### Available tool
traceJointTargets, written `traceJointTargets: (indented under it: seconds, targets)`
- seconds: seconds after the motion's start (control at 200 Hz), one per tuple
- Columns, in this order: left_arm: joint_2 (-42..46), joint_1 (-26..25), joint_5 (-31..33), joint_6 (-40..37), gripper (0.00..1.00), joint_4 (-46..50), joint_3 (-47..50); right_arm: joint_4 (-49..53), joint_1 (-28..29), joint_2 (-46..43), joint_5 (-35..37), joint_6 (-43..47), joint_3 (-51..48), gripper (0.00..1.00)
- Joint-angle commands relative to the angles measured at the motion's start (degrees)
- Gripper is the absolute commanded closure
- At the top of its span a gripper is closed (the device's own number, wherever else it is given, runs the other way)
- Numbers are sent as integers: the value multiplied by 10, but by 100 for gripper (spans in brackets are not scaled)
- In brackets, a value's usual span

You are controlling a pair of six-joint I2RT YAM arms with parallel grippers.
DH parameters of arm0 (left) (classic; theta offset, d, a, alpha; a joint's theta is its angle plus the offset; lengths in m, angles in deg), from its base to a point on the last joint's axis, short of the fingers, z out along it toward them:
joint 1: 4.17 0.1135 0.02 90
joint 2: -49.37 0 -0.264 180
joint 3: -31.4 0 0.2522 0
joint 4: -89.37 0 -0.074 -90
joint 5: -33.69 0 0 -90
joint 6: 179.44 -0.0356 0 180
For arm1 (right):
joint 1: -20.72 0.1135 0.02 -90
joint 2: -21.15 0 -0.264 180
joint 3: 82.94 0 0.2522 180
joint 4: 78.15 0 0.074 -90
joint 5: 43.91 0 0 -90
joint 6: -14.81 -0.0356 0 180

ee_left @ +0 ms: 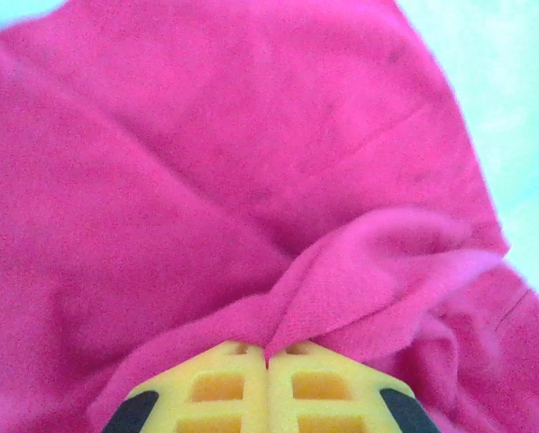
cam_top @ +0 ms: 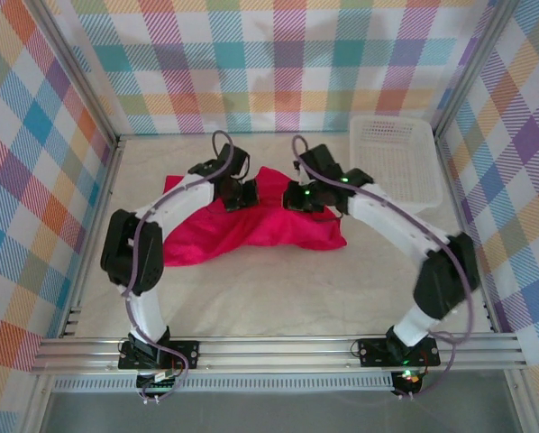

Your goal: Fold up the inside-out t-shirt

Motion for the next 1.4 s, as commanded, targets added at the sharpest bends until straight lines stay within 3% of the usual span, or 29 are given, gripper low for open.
traceJointTargets:
  seconds: [0.0, 0.125, 0.24, 0.405, 0.55, 0.695, 0.82, 0.935, 1.045, 1.19, 1.345, 1.395]
  targets:
    - [-37, 0, -30, 60, 100, 9, -8, -54, 23, -70, -96, 24, -114, 100]
    - [-25, -20, -34, 79, 100, -60, 47, -201, 67, -100, -151, -3, -272, 100]
    - [-1, -31, -28, 78, 100, -90, 95, -183, 72, -78, -109, -24, -302, 100]
    - [72, -47, 11, 66, 100, -112, 181, -102, 50, -77, -1, -15, -245, 89]
    - [151, -78, 52, 58, 100, -154, 270, -70, 22, -53, 46, -20, -189, 67]
    - [185, -111, 71, 54, 100, -172, 309, -44, 13, 34, 27, 2, -102, 46]
    - [181, -113, 71, 54, 100, -171, 306, -32, 14, 99, -8, 18, -47, 44]
    - [177, -112, 86, 55, 100, -151, 294, -30, 16, 97, -21, 7, -61, 47]
    - [171, -112, 92, 61, 100, -141, 288, -55, 18, 60, -30, -12, -128, 56]
    - [164, -111, 86, 70, 100, -139, 282, -75, 24, 31, -40, -19, -197, 100]
    - [156, -107, 85, 72, 100, -112, 256, -91, 61, -54, -31, -8, -275, 100]
    - [154, -107, 80, 72, 90, -110, 251, -105, 73, -79, -35, -6, -303, 100]
